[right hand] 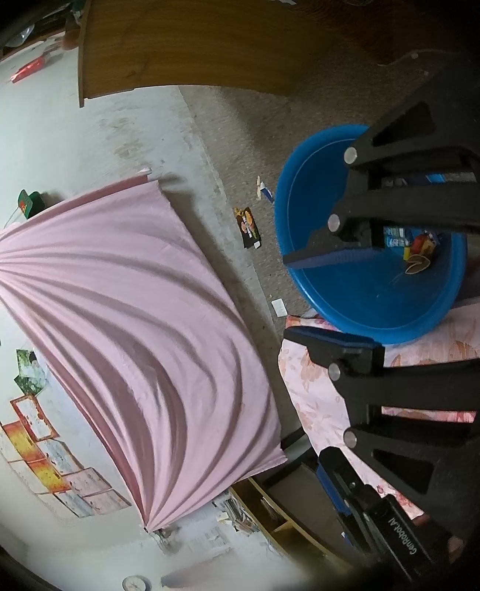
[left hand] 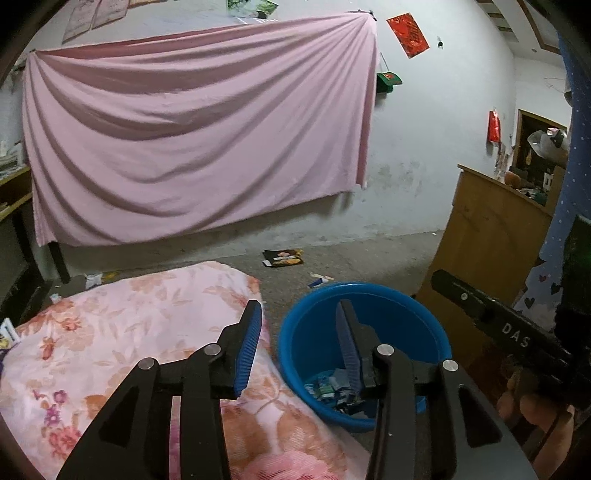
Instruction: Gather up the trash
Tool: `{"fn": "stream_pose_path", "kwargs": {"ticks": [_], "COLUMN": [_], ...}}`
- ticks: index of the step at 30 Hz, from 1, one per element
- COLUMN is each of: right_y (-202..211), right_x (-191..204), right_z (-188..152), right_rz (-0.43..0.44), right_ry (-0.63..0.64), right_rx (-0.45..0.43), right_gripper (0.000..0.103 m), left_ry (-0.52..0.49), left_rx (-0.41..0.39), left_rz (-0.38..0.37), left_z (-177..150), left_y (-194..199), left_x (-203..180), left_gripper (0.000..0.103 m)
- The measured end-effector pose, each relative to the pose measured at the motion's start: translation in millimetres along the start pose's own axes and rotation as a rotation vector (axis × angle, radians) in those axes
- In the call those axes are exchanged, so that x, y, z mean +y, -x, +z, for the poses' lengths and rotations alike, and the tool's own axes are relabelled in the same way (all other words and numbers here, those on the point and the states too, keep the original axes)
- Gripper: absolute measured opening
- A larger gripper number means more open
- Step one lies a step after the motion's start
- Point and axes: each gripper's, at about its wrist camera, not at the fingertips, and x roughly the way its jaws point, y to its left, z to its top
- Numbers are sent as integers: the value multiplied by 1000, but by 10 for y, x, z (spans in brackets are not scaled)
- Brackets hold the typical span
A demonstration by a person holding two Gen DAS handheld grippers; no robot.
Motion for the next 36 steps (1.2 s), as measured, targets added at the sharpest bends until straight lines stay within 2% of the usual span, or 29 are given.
{"fn": "stream_pose_path", "kwargs": {"ticks": [3,5,7,8,9,11,14,24,36], "right_y": [87,183,267,300,341,457,622,1284,1607], "right_x": [118,246,342,372,410,493,585,961,1175], "right_z": [11,7,-21,-31,-50,-114,-209,-767,-1076], "right_rz": [-11,-12,-15,-16,-15,-9,3,-5,9], "right_ry": [37,70,89,95,101,113,120,240,274], "right_rx": [-17,-37,-50,-53,-57,-68,-85,-192,-273], "right_gripper": [73,86,92,95,97,102,103,103,103], "left_ry": [21,49,72,83,96,116,140,178,171], "left_rx": [-18,-36,-51,-64,-84,-110,-144,-210,-236], "left_rz": [26,47,67,77,92,112,141,214,294], "left_z": [-20,-48,-82,-108,-150,-220,-342,-858,-1242], "left_y": [126,265,402,487,599,757,1006,1715,2082], "left_x": [92,192,290,342,402,502,631,825,911], "left_gripper": [55,62,70,78,84,89,96,101,101]}}
